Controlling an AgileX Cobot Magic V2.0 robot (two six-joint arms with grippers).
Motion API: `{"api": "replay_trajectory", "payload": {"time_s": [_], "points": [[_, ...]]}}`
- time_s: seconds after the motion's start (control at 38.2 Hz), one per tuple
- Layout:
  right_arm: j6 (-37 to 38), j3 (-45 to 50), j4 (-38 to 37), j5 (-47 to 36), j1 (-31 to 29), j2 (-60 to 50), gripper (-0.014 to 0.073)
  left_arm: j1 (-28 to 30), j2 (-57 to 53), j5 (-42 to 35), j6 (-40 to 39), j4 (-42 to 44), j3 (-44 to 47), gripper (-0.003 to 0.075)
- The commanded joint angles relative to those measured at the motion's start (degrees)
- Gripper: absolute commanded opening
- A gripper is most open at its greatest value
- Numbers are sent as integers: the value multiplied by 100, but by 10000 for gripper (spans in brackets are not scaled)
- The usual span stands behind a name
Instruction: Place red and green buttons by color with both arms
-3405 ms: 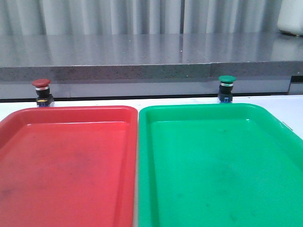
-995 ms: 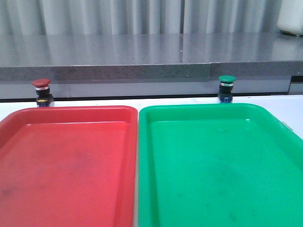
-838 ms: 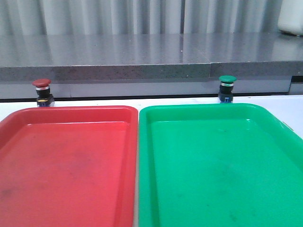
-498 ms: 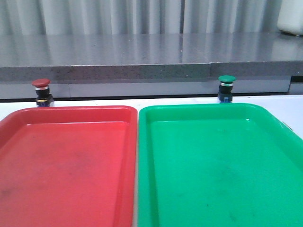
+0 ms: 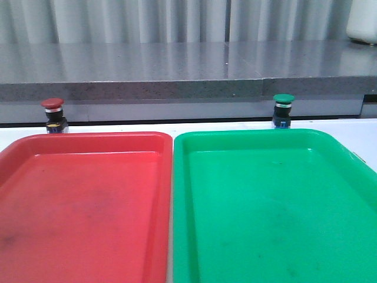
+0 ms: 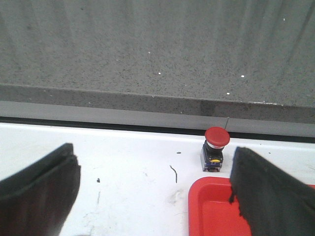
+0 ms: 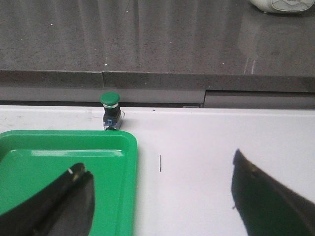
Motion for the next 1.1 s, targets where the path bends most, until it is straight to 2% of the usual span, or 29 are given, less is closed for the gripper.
{"api": "replay_trajectory", "payload": {"time_s": [0.0, 0.1, 0.34, 0.63, 0.73, 1.07], "points": [[-42, -195, 11, -466, -29, 71, 590, -333, 686, -298, -16, 149, -709, 585], [-42, -195, 11, -466, -29, 71, 590, -630, 1477, -18, -16, 176, -1352, 585], [-42, -195, 11, -466, -29, 71, 590, -948, 3145, 1721, -16, 176, -3323, 585], [-42, -195, 11, -466, -29, 71, 590, -995, 4779, 3016, -16, 166, -5063, 585], [-42, -195, 11, -466, -29, 71, 590, -1007, 5217, 3179, -16, 29, -5461, 585], [-42, -195, 11, -466, -29, 71, 590, -1029, 6050, 3025, -16, -120, -6015, 566]]}}
